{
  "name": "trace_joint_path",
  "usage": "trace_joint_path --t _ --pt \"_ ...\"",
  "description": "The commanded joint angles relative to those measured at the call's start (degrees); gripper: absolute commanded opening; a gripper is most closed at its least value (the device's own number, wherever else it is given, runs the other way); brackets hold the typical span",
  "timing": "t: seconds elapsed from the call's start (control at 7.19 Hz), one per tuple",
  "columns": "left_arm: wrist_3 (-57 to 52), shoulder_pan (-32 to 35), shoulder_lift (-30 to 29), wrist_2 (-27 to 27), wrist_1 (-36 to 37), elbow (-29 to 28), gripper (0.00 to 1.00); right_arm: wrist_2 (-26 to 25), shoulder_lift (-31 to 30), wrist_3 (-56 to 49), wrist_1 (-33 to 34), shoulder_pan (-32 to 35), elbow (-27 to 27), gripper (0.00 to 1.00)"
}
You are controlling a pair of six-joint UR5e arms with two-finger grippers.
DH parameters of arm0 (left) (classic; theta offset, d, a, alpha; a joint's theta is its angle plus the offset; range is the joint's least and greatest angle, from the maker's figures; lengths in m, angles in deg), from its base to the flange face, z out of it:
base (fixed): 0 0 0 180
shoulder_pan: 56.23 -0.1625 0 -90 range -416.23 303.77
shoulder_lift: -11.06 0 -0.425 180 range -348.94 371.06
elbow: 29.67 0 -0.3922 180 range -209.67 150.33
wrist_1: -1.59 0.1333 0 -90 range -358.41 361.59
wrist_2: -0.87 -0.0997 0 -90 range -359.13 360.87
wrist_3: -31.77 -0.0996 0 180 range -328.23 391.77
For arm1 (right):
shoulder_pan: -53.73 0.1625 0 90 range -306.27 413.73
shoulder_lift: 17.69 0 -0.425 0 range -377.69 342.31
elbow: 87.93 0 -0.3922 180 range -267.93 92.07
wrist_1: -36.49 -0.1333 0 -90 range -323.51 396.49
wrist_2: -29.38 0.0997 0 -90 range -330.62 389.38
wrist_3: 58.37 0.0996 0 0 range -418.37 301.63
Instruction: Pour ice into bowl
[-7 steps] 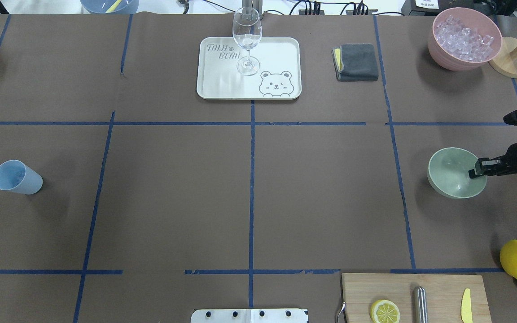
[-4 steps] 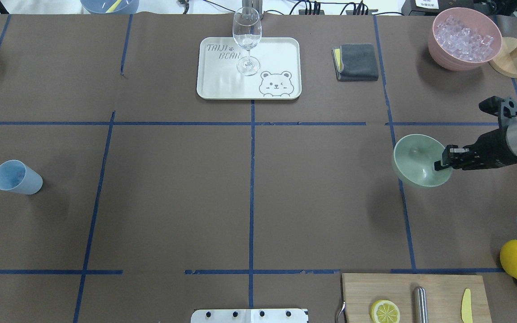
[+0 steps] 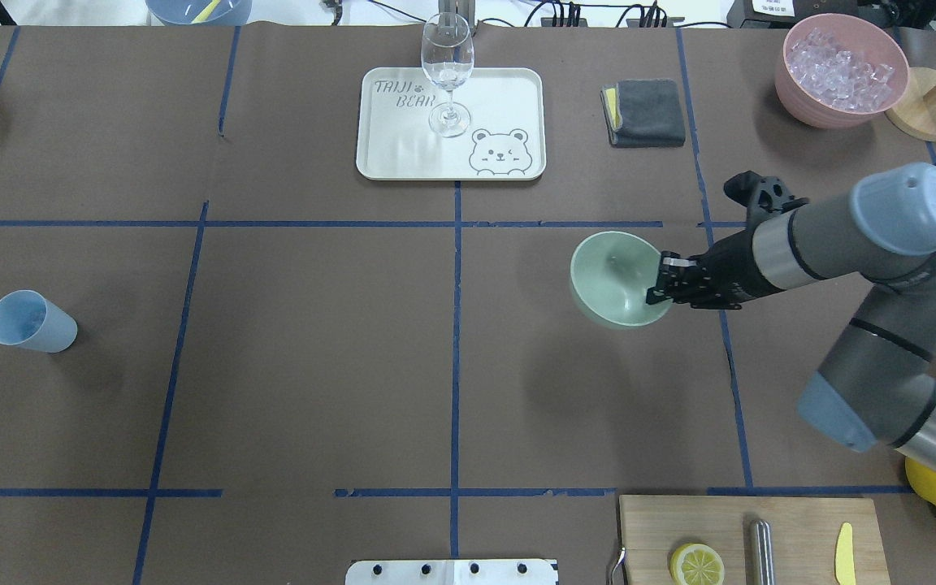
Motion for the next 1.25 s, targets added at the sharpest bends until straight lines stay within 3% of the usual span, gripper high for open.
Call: trace_joint_path --t 0.0,0.14,0.56,0.83,0.97,1.11 --pt "2.7 -1.5 -0.1 0.1 -2.8 0.0 1.0 -8.5 11.6 5.0 13.0 -8.2 -0.1 0.0" --pt "4.6 -3.9 -0.1 0.0 -5.7 0.1 1.0 -13.1 14.6 7.7 13.5 -12.5 -1.1 0.0" --pt "12.6 -9.1 -0.3 -0.1 -8.5 2.4 1.0 -21.1 28.1 14.3 16.3 -17.5 -12.1 0.0" --pt "18.8 -12.8 -0.4 -0.8 -8.7 4.5 1.0 -23.5 31.5 14.5 16.2 -19.4 -17.9 0.0" --pt "26.1 -16.9 -0.6 -3.0 -11.8 5.7 1.0 -23.7 31.1 14.4 16.5 -19.6 -18.1 0.29" --pt "39.7 -19.7 0.4 -13.2 -20.4 7.5 1.0 -23.7 31.1 14.0 18.2 -19.8 -17.6 0.99"
